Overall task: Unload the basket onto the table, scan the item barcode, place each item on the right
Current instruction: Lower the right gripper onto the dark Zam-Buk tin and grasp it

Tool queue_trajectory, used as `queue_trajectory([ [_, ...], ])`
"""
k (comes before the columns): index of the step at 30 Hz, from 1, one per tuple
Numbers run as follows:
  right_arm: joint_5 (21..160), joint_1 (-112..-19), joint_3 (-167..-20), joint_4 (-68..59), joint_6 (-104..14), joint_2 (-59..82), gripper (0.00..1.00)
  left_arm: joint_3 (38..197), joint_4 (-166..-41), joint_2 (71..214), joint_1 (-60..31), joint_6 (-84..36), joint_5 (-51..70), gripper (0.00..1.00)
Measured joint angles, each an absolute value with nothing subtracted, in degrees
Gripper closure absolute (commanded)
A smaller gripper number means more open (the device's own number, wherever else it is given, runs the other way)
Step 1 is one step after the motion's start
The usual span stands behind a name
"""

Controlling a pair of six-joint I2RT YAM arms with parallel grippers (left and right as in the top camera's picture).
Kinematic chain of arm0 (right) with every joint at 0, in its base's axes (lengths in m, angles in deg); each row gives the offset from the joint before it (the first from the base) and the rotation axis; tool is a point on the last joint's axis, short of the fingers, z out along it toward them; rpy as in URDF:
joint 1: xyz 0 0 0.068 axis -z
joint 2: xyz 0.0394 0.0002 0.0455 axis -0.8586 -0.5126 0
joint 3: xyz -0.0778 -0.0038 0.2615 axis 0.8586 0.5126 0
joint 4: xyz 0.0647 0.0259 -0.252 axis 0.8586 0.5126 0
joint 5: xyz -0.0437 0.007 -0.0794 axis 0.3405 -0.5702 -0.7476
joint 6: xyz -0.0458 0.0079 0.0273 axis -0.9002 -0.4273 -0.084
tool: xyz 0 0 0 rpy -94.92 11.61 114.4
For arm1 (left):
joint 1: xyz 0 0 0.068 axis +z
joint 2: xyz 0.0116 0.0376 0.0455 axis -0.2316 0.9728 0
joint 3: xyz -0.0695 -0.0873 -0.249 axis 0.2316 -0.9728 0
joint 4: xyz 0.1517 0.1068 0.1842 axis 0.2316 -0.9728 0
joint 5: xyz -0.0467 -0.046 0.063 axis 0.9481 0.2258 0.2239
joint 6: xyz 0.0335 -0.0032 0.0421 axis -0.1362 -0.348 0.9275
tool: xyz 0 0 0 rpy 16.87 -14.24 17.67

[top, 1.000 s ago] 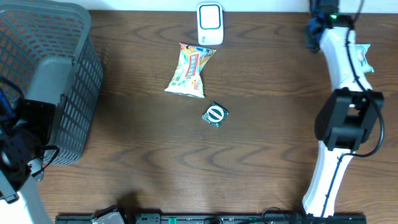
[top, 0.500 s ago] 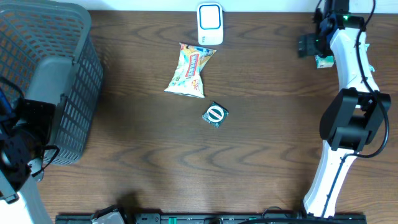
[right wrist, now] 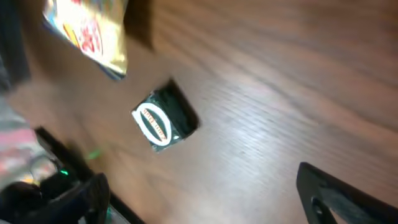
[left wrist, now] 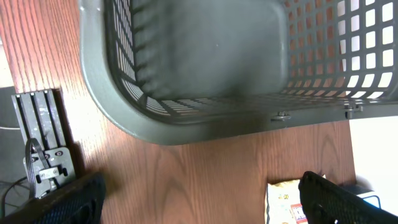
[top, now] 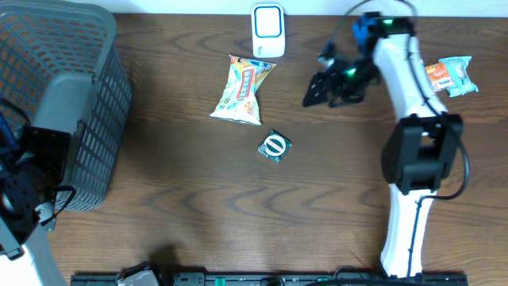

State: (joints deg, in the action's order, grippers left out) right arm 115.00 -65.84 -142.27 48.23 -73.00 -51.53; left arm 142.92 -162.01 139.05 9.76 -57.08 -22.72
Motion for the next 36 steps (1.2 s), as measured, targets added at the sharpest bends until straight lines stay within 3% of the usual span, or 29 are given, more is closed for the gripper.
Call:
queue_trajectory([
  [13,103.4,-81.27,-136.1,39.42,-73.9,-51.5,0.31,142.92,-162.01,139.05,9.76,-57.08,-22.72,0.02],
  [26,99.18,-83.63,-126.92,33.63,-70.66,-51.5,0.37,142.92,-162.01,139.05,9.76,-57.08,-22.72,0.03],
  [32,100.27,-83.63,-125.98,32.76,-69.59,-51.5,0.51,142.92,-162.01,139.05,9.76,-57.08,-22.72,0.02],
  [36,100.95,-83.8,-125.98,32.67,-69.11,-51.5,0.71,142.92,-162.01,139.05,9.76,-57.08,-22.72,0.02],
])
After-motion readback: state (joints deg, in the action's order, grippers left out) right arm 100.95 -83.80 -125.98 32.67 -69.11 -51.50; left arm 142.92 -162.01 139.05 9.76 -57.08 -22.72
